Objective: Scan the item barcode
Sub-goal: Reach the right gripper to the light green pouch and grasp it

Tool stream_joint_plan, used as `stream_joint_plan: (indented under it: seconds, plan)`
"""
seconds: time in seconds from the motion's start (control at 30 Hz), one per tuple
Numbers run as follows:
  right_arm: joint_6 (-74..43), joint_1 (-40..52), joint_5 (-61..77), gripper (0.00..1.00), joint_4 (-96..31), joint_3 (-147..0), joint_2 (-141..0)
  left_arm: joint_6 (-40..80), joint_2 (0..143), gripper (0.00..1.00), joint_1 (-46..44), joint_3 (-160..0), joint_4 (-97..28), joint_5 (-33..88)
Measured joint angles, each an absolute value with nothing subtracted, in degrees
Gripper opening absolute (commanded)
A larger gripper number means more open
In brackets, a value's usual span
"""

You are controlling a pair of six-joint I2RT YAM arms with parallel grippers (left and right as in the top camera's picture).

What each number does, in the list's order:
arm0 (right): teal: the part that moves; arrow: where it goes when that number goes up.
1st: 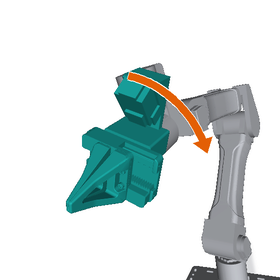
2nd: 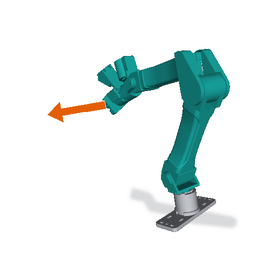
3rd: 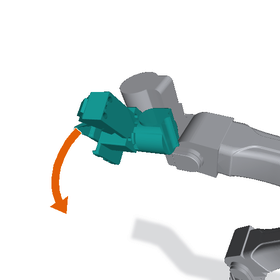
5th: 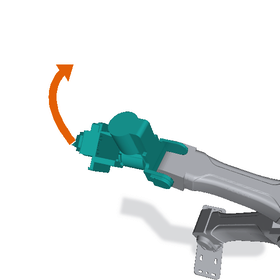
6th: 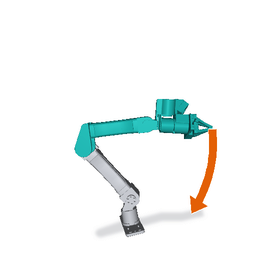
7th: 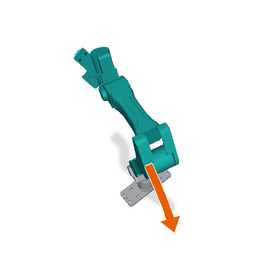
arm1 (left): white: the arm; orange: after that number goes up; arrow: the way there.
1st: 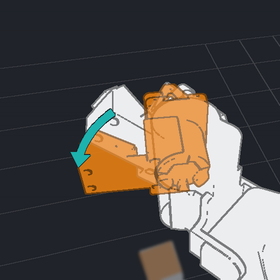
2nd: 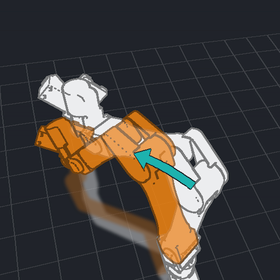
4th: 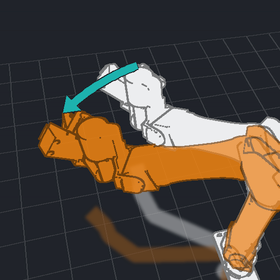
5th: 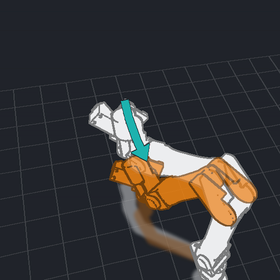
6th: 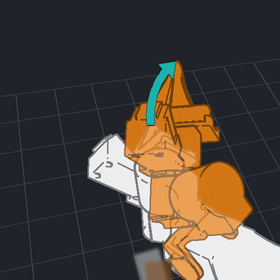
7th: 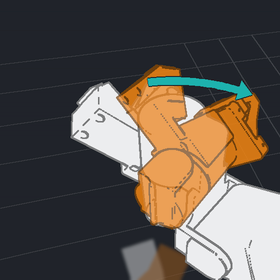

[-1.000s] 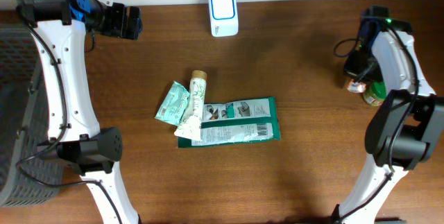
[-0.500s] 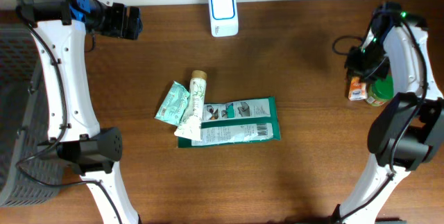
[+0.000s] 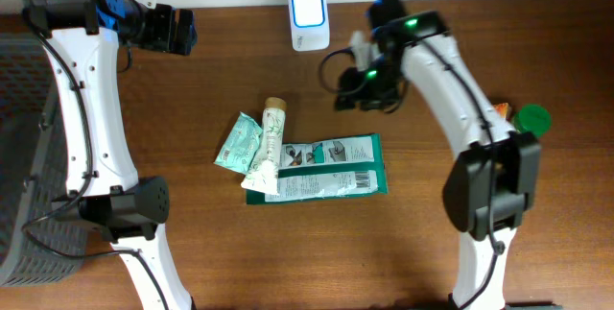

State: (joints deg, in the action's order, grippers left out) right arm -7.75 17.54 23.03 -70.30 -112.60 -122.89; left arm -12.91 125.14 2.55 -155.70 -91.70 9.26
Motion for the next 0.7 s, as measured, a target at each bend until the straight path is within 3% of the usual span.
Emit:
stream_joint_plan:
  seconds: [0.2, 0.4, 0.7]
  plan:
    - [-18.22, 30.22, 23.40, 0.54, -55.13, -109.69, -124.05, -12.91, 125.14, 0.99, 2.55, -155.70, -91.70, 9.26]
    - [-25.21, 35.88, 20.45, 0.54, -43.64, -109.60, -127.20, -12.91, 125.14, 0.99, 2.55, -155.70, -91.68, 9.23]
    - [-3.57, 37.10, 16.49, 0.54, -31.46, -109.58, -135.55, -12.91, 125.14, 0.99, 2.55, -155.70, -91.70, 9.23]
